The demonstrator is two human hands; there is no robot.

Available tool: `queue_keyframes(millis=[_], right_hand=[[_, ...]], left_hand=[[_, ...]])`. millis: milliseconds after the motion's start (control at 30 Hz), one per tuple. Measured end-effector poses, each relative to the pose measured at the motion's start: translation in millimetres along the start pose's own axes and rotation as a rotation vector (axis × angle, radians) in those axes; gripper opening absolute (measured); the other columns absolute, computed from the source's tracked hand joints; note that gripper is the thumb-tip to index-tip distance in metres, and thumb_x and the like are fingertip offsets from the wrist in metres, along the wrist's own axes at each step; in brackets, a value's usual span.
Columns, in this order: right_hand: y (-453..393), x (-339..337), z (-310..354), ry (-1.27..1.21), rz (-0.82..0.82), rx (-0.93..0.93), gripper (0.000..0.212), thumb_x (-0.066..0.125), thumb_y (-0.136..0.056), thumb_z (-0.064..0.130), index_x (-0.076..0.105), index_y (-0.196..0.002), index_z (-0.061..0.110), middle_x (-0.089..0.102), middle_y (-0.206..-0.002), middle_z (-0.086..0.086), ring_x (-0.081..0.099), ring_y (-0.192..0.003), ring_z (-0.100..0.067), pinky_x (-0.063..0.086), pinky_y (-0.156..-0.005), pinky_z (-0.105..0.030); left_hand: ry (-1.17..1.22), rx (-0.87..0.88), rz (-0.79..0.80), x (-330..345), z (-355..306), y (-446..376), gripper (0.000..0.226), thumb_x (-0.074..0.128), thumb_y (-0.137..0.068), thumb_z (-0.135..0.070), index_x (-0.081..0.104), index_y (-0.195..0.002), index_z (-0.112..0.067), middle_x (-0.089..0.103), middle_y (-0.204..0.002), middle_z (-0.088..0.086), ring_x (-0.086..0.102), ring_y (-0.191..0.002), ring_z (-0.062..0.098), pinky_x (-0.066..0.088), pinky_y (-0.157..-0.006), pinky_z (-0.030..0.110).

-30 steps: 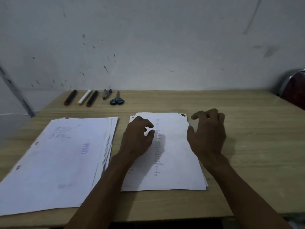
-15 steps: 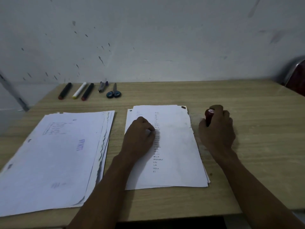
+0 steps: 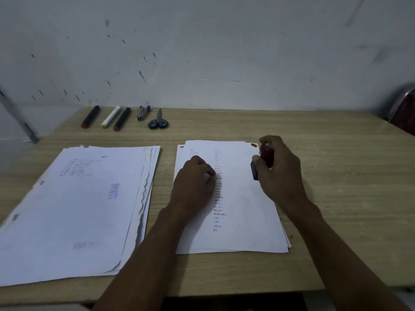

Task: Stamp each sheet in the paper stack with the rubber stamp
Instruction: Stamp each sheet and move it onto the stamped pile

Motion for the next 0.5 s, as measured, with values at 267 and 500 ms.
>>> queue_keyframes(millis=[267,500], right_hand=[[14,17,9,0.131,0.125,-0.044,0.026,0.066,-0.088,0.013,0.053,-0.11,0.016,0.062,-0.096,-0.002,0.059,-0.087,-0.022,0.045,-0.074,-0.032],[10,21,11,0.258,0.192,0.025,0.037,0.071,-0.084,0.025,0.051,-0.114,0.018,0.058,-0.106,-0.004,0.058,-0.1,-0.026,0.047,-0.074,-0.035]], left_hand=[[-0.029,0.006,0.008,0,0,-2,0.013,0.06,-0.085,-0.018,0.072,-0.089,-0.015,0.057,-0.1,0.001,0.056,-0.095,0.021,0.047,-0.079,0.037],[-0.031,0.0,0.015,-1,0,0,0.014,0.059,-0.086,-0.018,0.072,-0.092,-0.015,0.057,-0.103,0.0,0.055,-0.097,0.018,0.047,-0.077,0.034]])
Point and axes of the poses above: each hand's wrist, its own y-axis away from the middle knuckle, its own x-axis out of the palm, z = x × y, the point moved 5 cm from there along -y, towards the middle knuckle
